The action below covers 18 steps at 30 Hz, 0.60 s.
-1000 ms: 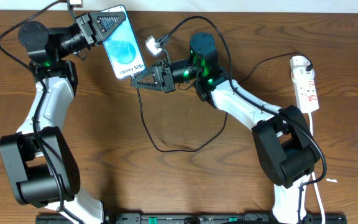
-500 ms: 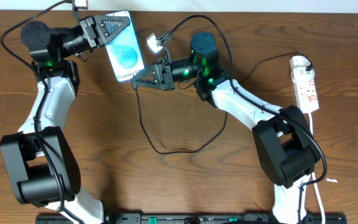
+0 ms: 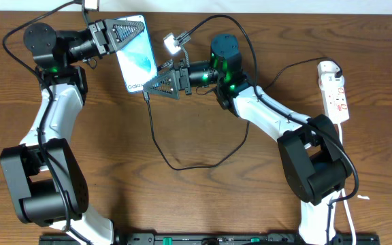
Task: Plug charger to phone and switch on socket
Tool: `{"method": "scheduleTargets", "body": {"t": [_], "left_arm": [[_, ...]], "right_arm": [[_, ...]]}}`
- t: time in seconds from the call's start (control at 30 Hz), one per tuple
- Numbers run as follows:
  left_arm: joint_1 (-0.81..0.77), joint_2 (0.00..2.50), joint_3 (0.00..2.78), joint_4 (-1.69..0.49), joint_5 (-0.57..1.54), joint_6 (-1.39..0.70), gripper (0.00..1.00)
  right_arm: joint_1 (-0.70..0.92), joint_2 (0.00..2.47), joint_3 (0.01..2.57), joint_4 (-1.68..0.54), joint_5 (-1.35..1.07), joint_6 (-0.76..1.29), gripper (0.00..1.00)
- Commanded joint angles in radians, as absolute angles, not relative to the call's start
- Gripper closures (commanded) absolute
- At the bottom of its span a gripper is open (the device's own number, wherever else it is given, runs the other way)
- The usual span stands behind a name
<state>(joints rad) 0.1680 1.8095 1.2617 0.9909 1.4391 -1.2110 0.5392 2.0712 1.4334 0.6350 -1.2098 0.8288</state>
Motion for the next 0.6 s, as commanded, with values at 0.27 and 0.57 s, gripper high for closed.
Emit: {"method": "scheduleTargets", "body": {"t": [0.27,0.57], "left_arm": [[0.244,1.784,1.269,0.997,1.452,-1.214,0.93],[0.325,1.784,1.269,0.996,1.457,-1.262,0.92]], "right_arm": [[0.513,2.08,1.451,0.635,-1.242,0.814,0.01],[0.497,2.08,1.45,0.63,-1.245,0.789,0.01]]}}
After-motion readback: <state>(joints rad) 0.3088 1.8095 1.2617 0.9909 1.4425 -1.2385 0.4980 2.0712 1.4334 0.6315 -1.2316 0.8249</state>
